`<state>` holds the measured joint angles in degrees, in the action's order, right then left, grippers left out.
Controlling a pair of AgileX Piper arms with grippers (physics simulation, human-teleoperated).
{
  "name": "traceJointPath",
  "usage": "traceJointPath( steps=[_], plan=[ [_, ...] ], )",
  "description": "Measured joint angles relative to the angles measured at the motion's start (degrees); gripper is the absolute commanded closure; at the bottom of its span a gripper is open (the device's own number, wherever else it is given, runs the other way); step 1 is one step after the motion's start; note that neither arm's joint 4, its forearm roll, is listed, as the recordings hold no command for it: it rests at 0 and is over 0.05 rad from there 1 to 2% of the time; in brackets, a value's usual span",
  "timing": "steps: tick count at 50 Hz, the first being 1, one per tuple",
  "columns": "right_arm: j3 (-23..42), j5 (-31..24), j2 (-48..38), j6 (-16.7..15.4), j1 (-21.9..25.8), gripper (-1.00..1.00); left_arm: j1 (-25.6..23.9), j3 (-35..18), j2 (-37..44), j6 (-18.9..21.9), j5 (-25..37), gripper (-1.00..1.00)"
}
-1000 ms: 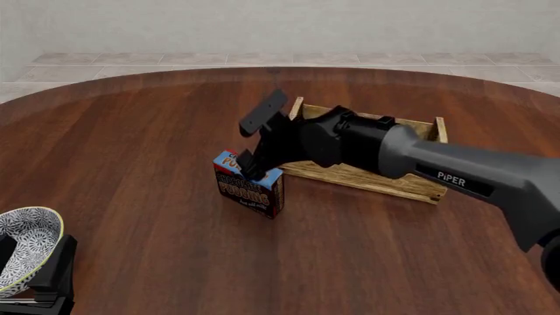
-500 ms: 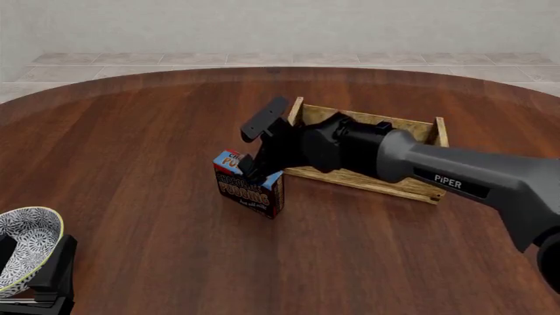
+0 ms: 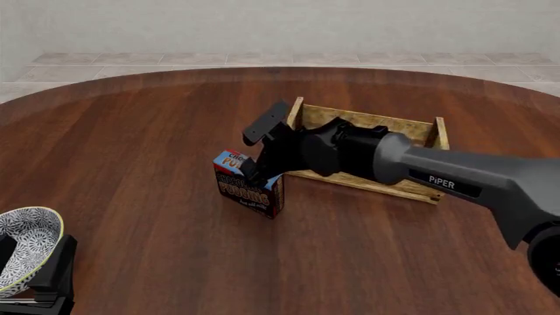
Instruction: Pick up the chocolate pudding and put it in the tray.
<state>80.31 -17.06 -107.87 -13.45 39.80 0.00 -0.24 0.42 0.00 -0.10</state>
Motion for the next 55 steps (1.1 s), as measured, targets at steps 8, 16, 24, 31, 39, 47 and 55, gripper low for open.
traceJointPath(
  steps=[8,16,24,31,39,47,55],
  plan=[
    [-0.24,0.4,-0.35,0.2,-0.19,-1.0,0.0,0.0,0.0,0.0,0.0,-1.0],
    [-0.39,0.71,-0.67,0.33,-0.29,-1.0,0.0,0.0,0.0,0.0,0.0,-1.0],
    [-0.45,0.89,-0.88,0.5,-0.37,-1.0,0.0,0.0,0.0,0.0,0.0,-1.0],
    [-0.57,1.02,-0.98,0.68,-0.41,-1.0,0.0,0.0,0.0,0.0,0.0,-1.0],
    [-0.95,1.42,-1.11,0.94,-0.48,-1.0,0.0,0.0,0.0,0.0,0.0,-1.0],
    [-1.34,1.82,-1.25,1.22,-0.58,-1.0,0.0,0.0,0.0,0.0,0.0,-1.0],
    [-1.66,2.18,-1.39,1.44,-0.64,-1.0,0.0,0.0,0.0,0.0,0.0,-1.0]
  ],
)
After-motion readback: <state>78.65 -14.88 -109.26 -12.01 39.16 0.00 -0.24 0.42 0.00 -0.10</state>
